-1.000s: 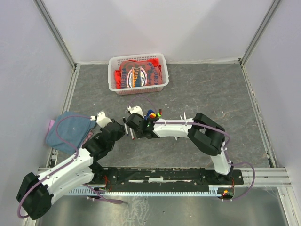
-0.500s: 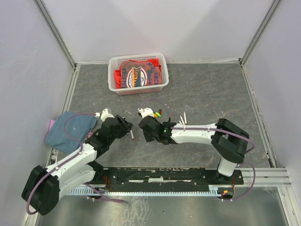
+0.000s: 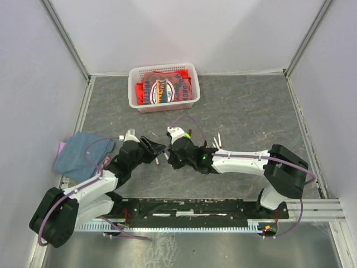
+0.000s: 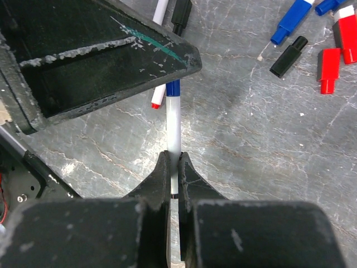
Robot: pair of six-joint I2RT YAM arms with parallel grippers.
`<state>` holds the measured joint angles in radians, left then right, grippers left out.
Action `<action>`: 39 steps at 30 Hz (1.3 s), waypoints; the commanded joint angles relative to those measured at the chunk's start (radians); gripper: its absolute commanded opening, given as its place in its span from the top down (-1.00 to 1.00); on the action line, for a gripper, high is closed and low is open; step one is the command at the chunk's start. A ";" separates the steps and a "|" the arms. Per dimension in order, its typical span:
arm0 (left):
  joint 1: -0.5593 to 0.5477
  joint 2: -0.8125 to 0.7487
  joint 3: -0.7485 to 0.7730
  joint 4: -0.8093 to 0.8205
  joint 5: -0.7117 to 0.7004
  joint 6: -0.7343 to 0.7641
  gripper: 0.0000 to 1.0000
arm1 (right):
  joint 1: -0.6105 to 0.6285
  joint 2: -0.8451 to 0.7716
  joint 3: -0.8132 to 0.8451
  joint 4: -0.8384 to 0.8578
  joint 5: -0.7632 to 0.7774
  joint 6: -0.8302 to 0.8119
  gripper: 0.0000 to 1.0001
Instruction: Open the pen caps
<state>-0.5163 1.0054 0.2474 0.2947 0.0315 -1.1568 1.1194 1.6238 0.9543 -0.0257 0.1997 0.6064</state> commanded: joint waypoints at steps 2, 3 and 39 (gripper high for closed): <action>0.010 -0.008 -0.013 0.089 0.033 -0.066 -0.10 | 0.005 -0.056 -0.011 0.073 -0.036 0.015 0.98; 0.013 -0.008 -0.016 0.092 0.034 -0.068 -0.09 | 0.006 -0.057 -0.015 0.077 -0.039 0.016 0.98; 0.042 -0.007 -0.050 0.222 0.142 -0.021 0.94 | -0.067 -0.128 -0.097 0.134 -0.174 0.042 0.98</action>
<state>-0.4778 0.9943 0.2031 0.4217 0.1318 -1.1954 1.0710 1.5467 0.8692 0.0540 0.0437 0.6411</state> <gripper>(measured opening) 0.214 0.033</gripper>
